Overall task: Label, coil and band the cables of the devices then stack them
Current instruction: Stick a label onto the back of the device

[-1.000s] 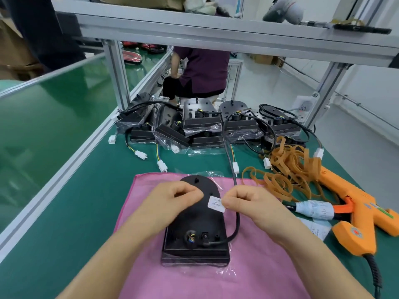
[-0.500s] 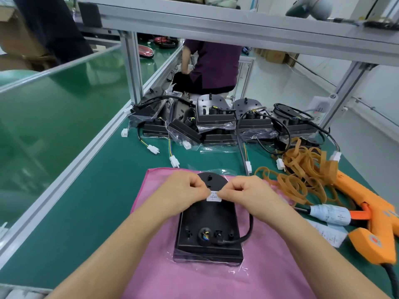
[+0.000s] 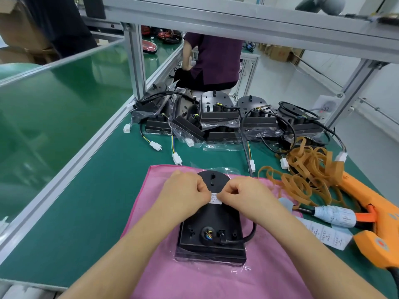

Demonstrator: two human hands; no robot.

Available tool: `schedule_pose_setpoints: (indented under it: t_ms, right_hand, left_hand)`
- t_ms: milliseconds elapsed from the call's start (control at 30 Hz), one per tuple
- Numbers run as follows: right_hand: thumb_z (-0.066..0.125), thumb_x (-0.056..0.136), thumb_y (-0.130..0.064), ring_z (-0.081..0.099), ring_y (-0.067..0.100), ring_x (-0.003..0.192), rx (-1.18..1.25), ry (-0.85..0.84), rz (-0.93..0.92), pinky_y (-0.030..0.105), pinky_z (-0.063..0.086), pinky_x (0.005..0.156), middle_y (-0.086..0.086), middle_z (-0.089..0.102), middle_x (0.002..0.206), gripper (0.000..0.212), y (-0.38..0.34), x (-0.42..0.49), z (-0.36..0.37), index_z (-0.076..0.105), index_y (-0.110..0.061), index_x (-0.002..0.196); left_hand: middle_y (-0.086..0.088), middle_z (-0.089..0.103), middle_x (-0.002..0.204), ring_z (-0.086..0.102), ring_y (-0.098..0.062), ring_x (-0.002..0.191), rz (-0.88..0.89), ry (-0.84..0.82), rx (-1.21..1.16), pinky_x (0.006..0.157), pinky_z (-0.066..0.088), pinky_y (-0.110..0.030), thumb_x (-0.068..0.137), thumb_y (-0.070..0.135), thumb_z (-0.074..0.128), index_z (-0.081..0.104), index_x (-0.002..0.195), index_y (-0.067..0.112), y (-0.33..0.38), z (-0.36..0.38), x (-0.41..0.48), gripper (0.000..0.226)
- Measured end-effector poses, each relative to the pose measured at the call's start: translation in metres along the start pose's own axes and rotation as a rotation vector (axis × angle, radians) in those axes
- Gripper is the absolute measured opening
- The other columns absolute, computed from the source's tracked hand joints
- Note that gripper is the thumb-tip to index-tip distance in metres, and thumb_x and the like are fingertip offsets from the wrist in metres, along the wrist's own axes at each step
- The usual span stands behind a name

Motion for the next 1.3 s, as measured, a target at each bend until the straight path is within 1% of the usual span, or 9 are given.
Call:
schedule_pose_setpoints:
  t_ms: [200, 500, 767, 900, 1000, 1033, 1133, 1200, 1300]
  right_hand:
    - [0.056, 0.083, -0.034, 0.051, 0.016, 0.087, -0.140, 0.101, -0.081, 0.031, 0.046, 0.075, -0.008, 0.064, 0.078, 0.022, -0.005, -0.001, 0.002, 0.055, -0.027, 0.062]
    - [0.050, 0.086, -0.036, 0.050, 0.017, 0.089, -0.269, 0.248, -0.175, 0.030, 0.041, 0.075, -0.009, 0.062, 0.086, 0.016, -0.012, -0.007, 0.005, 0.057, -0.028, 0.074]
    - [0.064, 0.081, -0.047, 0.044, 0.009, 0.082, -0.103, 0.261, -0.088, 0.026, 0.026, 0.066, -0.016, 0.048, 0.071, 0.020, 0.007, -0.015, 0.007, 0.048, -0.034, 0.078]
    - [0.068, 0.079, -0.040, 0.049, 0.010, 0.081, 0.037, 0.229, -0.069, 0.026, 0.033, 0.066, -0.015, 0.049, 0.066, 0.018, 0.011, -0.019, 0.007, 0.052, -0.034, 0.076]
    - [0.066, 0.083, -0.033, 0.048, 0.013, 0.086, -0.032, 0.264, -0.167, 0.029, 0.039, 0.075, -0.017, 0.050, 0.076, 0.005, 0.005, -0.027, 0.008, 0.062, -0.033, 0.086]
    - [0.066, 0.084, -0.028, 0.049, 0.015, 0.087, -0.071, 0.295, -0.225, 0.031, 0.041, 0.076, -0.016, 0.051, 0.081, 0.009, 0.000, -0.032, 0.008, 0.068, -0.032, 0.092]
    - [0.076, 0.075, -0.010, 0.056, 0.024, 0.073, -0.141, 0.388, -0.370, 0.037, 0.049, 0.061, -0.003, 0.060, 0.080, 0.025, -0.005, -0.046, 0.009, 0.076, -0.025, 0.095]
    - [0.077, 0.073, -0.007, 0.058, 0.025, 0.071, -0.163, 0.415, -0.377, 0.037, 0.050, 0.058, -0.002, 0.063, 0.081, 0.027, -0.002, -0.050, 0.010, 0.077, -0.024, 0.094]
    - [0.072, 0.079, -0.008, 0.059, 0.026, 0.081, -0.140, 0.413, -0.360, 0.041, 0.051, 0.067, -0.003, 0.065, 0.089, 0.024, 0.002, -0.051, 0.008, 0.076, -0.023, 0.097]
  left_hand:
    - [0.010, 0.059, 0.068, 0.054, -0.023, 0.090, 0.052, 0.062, 0.172, 0.084, 0.047, -0.036, 0.082, 0.022, 0.057, 0.050, 0.057, 0.026, 0.004, 0.001, -0.003, 0.026]
    - [0.004, 0.067, 0.087, 0.052, -0.023, 0.093, 0.088, 0.118, 0.268, 0.084, 0.046, -0.038, 0.085, 0.026, 0.053, 0.068, 0.080, 0.020, 0.004, 0.005, -0.003, 0.017]
    - [0.010, 0.052, 0.072, 0.049, -0.020, 0.090, 0.118, 0.206, 0.214, 0.082, 0.045, -0.036, 0.088, 0.026, 0.053, 0.068, 0.084, 0.021, 0.004, 0.005, -0.009, 0.016]
    - [0.011, 0.051, 0.068, 0.051, -0.021, 0.090, 0.115, 0.188, 0.195, 0.080, 0.046, -0.038, 0.087, 0.025, 0.053, 0.068, 0.083, 0.021, 0.004, 0.005, -0.008, 0.016]
    - [0.015, 0.043, 0.067, 0.049, -0.022, 0.092, 0.124, 0.220, 0.123, 0.081, 0.044, -0.038, 0.087, 0.027, 0.058, 0.059, 0.085, 0.023, 0.001, 0.007, -0.007, 0.004]
    - [0.016, 0.041, 0.069, 0.046, -0.020, 0.092, 0.114, 0.241, 0.095, 0.081, 0.041, -0.036, 0.087, 0.031, 0.061, 0.054, 0.087, 0.025, 0.000, 0.008, -0.008, 0.009]
    - [0.020, 0.035, 0.074, 0.035, -0.014, 0.089, 0.074, 0.279, 0.039, 0.076, 0.033, -0.030, 0.083, 0.043, 0.067, 0.044, 0.090, 0.027, -0.004, 0.012, -0.007, 0.029]
    - [0.021, 0.036, 0.076, 0.033, -0.014, 0.089, 0.062, 0.277, -0.016, 0.073, 0.029, -0.029, 0.083, 0.039, 0.069, 0.045, 0.091, 0.025, -0.007, 0.014, -0.005, 0.029]
    - [0.018, 0.041, 0.077, 0.037, -0.018, 0.091, 0.081, 0.310, -0.044, 0.071, 0.027, -0.029, 0.089, 0.026, 0.063, 0.047, 0.091, 0.022, -0.007, 0.013, -0.003, 0.017]
Point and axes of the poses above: each hand's wrist, its own x-axis towards the middle knuckle, its own z-axis out of the palm, y = z × x, the point moved 5 cm from there along x, towards the middle knuckle
